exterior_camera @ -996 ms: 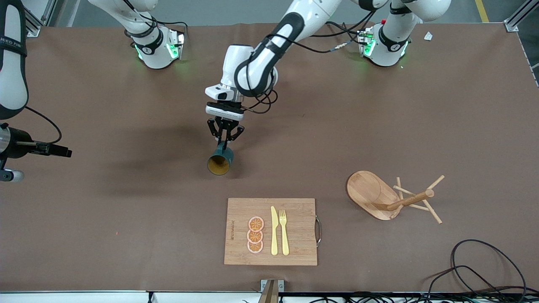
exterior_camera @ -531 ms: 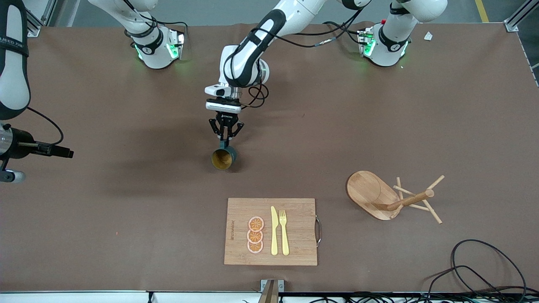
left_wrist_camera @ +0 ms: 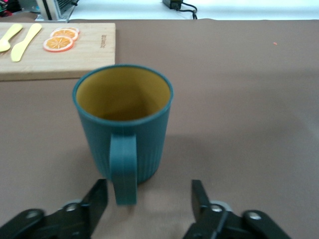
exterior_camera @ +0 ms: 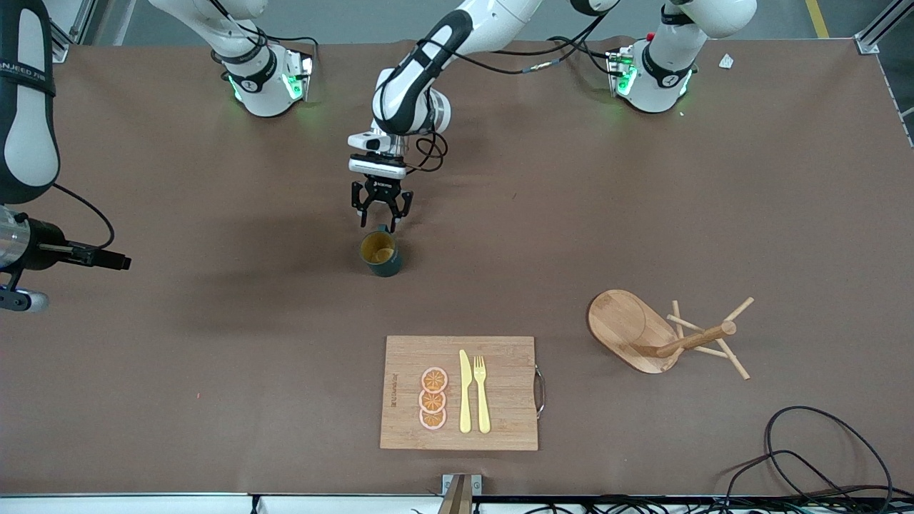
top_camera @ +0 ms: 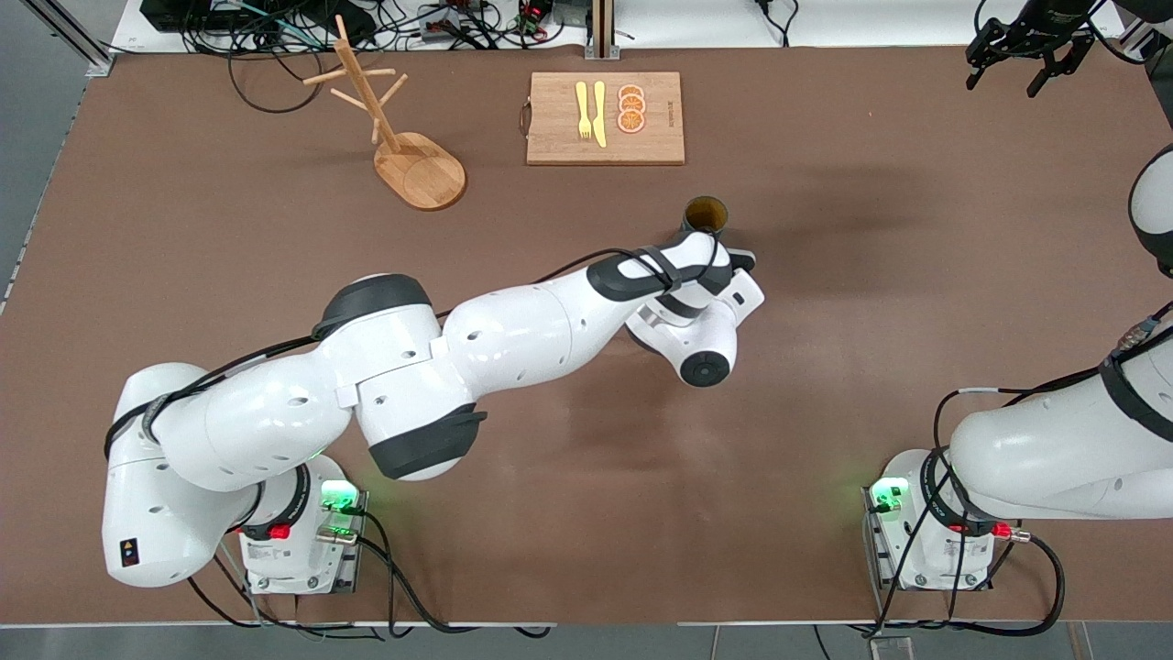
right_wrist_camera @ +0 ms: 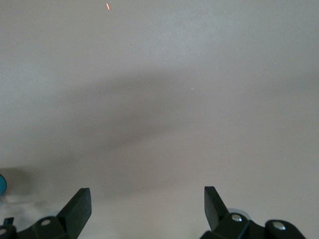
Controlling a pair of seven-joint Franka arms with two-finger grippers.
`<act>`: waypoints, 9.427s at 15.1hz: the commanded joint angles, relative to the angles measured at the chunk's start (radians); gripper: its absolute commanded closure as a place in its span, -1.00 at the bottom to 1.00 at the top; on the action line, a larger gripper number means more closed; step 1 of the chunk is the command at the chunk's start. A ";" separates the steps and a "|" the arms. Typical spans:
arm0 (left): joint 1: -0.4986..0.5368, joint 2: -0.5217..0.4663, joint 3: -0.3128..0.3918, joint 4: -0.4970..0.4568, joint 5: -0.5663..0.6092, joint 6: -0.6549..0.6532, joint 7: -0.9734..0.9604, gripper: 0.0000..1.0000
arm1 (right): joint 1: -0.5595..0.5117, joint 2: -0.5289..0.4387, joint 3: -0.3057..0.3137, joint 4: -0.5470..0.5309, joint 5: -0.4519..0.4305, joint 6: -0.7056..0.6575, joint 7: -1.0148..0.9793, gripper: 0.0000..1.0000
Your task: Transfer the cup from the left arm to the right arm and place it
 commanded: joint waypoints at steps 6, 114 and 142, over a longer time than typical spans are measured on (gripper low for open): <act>-0.004 -0.439 -0.076 -0.299 -0.271 -0.159 0.014 -0.99 | 0.093 -0.005 0.004 -0.036 0.007 -0.038 0.332 -1.00; 1.369 -1.132 -0.350 -0.304 -1.195 -0.983 2.084 -1.00 | 0.062 -0.099 0.003 0.121 -0.018 -0.196 -0.255 -1.00; 1.365 -1.094 -0.328 -0.224 -1.196 -0.994 2.086 -1.00 | 0.099 -0.375 -0.016 0.035 0.010 -0.328 -0.122 -1.00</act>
